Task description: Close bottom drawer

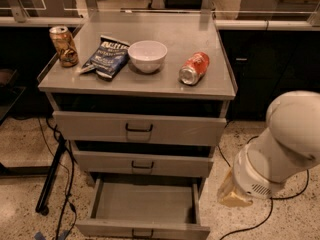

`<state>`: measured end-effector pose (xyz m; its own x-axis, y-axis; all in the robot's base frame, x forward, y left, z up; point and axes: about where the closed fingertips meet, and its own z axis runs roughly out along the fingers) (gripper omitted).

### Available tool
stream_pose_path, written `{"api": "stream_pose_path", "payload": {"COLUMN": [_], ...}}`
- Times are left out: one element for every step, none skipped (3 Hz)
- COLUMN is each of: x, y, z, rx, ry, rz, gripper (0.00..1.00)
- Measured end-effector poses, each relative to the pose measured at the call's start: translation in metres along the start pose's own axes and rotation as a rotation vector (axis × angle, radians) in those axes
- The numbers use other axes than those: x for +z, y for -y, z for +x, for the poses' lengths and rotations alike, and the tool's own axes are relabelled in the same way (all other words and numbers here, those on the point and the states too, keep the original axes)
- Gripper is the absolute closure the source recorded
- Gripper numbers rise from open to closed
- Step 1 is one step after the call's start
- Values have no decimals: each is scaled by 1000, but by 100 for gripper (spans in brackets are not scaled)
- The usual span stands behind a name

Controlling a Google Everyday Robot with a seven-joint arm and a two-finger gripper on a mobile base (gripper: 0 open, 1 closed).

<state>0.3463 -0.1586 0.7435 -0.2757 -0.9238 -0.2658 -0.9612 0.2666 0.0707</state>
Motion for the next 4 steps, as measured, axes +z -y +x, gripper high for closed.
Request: {"api": "stream_pose_path", "payload": {"x": [42,44,70,118], "y": [-2,-2,-2,5], "z": [7,8,14,23], "rx": [22,26,45,90], "ry": [4,8,18,25], "rz": [-58,-61,-64,-60], "gripper": [100,100,100,100]}}
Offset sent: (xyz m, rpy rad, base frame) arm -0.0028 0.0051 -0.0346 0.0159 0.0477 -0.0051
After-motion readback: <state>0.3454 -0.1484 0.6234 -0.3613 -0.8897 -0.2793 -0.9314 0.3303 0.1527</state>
